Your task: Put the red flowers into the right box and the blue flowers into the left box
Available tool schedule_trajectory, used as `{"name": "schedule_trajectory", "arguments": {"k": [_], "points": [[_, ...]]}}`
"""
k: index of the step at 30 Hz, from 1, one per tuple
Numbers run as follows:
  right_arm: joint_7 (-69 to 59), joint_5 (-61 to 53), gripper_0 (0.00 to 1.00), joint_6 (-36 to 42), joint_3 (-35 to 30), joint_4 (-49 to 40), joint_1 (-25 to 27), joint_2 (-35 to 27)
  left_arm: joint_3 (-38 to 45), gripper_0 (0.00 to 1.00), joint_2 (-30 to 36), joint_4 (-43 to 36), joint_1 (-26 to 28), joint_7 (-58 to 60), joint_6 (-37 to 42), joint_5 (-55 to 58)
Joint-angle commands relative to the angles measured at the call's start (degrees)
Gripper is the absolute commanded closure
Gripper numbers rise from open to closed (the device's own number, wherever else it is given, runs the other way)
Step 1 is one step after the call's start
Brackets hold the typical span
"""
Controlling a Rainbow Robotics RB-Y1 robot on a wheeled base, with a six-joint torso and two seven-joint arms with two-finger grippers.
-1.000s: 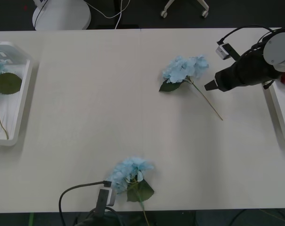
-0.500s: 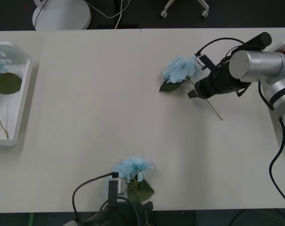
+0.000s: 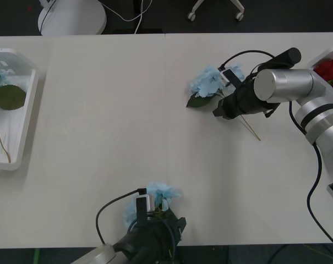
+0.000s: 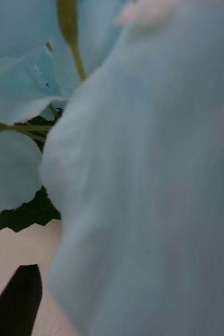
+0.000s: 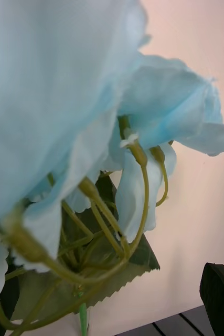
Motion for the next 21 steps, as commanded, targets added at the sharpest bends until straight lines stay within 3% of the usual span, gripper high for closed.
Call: {"name": "schedule_trajectory", "arguments": {"k": [1,2,16,17,18,19,20,21], "points": [[-1.2,0.9,0.69,-0.5,1.1,-0.3,-3.2,1.4,-0.9,0.00,-2.1,1.6,-2.7,2.3,-0.6,-0.4],[-1.2,1.0,1.00,-0.6,1.1,-0.2,-3.2,1.5,-0.9,0.00,-2.0,1.6,-3.2,2.5,-0.5,-0.2],[-0.3,-3.3,1.00,1.3,1.1,-0.3,-5.3,-0.5,0.9,0.00,-1.7,1.6,-6.2,2.4,-0.5,-1.5],[-0.1,-4.8,1.00,1.9,1.1,-0.3,-5.5,-1.2,1.0,0.09,-1.5,1.6,-6.3,2.2,-0.5,-1.5],[0.3,-7.4,1.00,2.7,1.1,-0.3,-6.1,-2.3,1.3,0.29,-1.4,1.6,-6.3,1.9,-0.5,-1.6],[0.7,-9.4,1.00,3.3,1.1,-0.5,-6.3,-3.2,1.5,0.38,-1.3,1.6,-6.3,1.8,-0.5,-1.6],[1.4,-12.1,1.00,4.0,1.1,-1.0,-6.5,-4.5,1.6,0.55,-1.1,1.6,-6.3,1.4,-0.3,-1.6],[2.6,-14.0,1.00,4.6,1.1,-1.8,-6.6,-5.6,1.7,0.63,-0.9,1.6,-6.3,1.1,0.0,-1.7]]}}
